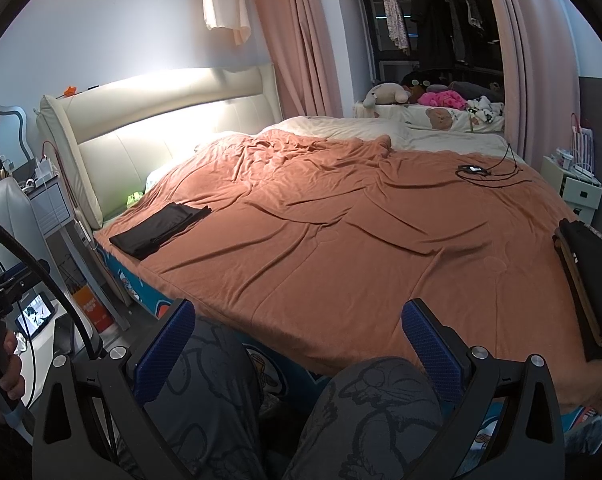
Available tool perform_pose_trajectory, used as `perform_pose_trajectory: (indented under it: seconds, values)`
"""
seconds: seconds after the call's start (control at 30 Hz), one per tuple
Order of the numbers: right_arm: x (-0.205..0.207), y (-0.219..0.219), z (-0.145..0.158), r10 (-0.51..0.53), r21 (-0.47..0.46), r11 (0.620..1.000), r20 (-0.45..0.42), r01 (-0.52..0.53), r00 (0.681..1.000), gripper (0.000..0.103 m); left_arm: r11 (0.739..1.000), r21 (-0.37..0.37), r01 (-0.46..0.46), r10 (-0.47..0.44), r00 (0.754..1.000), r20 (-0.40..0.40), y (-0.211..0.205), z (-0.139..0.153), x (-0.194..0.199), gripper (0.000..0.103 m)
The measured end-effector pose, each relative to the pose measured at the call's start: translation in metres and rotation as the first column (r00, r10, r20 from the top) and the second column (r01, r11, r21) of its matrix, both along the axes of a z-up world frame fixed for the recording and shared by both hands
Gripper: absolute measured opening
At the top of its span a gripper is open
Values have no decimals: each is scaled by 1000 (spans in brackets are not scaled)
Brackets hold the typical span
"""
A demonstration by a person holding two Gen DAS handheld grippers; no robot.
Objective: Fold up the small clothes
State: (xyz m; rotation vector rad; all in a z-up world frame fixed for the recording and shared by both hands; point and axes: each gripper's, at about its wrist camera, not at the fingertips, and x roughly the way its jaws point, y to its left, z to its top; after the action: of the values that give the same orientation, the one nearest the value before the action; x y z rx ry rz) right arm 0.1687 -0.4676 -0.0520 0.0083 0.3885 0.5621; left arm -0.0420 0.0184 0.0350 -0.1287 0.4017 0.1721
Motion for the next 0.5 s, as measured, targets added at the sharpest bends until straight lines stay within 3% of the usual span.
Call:
perform_pose_trajectory:
  seconds: [0.5]
  values:
    - [3,0,0,1,-9,1000,-10,-1,1000,103,1000,-7,4,-4,1000,0,0,-3,0,103]
